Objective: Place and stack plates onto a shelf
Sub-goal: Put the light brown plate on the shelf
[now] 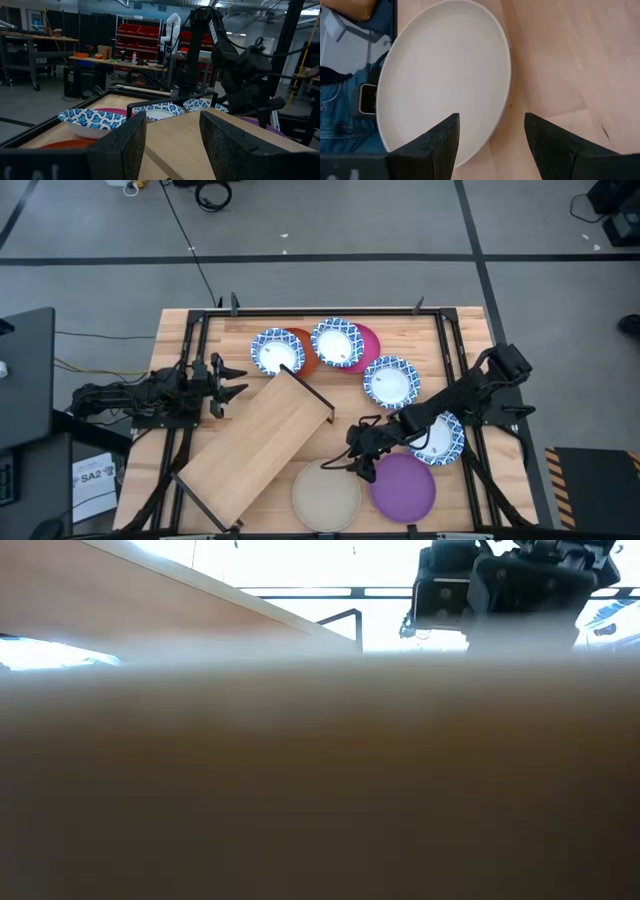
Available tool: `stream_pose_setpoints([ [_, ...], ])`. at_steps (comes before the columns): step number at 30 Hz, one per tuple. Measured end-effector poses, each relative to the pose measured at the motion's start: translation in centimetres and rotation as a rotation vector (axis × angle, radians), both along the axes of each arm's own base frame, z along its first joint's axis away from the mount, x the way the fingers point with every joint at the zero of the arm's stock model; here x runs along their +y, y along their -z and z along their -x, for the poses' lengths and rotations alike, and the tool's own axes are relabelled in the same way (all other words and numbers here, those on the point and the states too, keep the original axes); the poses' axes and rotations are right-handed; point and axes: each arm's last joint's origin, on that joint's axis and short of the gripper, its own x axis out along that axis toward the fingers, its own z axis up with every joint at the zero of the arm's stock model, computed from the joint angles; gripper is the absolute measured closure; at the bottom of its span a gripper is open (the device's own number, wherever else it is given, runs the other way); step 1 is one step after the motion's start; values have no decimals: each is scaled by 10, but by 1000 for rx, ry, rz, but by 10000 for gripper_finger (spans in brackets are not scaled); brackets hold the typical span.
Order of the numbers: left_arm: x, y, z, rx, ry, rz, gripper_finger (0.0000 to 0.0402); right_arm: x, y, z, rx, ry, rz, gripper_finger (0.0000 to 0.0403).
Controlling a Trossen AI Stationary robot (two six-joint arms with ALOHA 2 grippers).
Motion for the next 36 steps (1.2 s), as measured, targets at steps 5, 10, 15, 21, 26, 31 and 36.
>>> stream_pose_setpoints([
  [5,0,0,0,0,0,0,210,1,9,-2,18,1,8,174],
  [10,0,0,0,0,0,0,210,1,9,-3,10,7,12,174],
  [15,0,0,0,0,0,0,210,0,9,-3,-4,36,38,174],
  [21,0,0,0,0,0,0,210,0,9,-4,-13,48,48,174],
  [26,0,0,0,0,0,0,210,4,9,-2,-21,48,61,174],
  [31,0,0,0,0,0,0,210,10,7,0,-44,48,75,174],
  [36,0,0,0,0,0,0,210,11,10,3,-39,58,86,174],
])
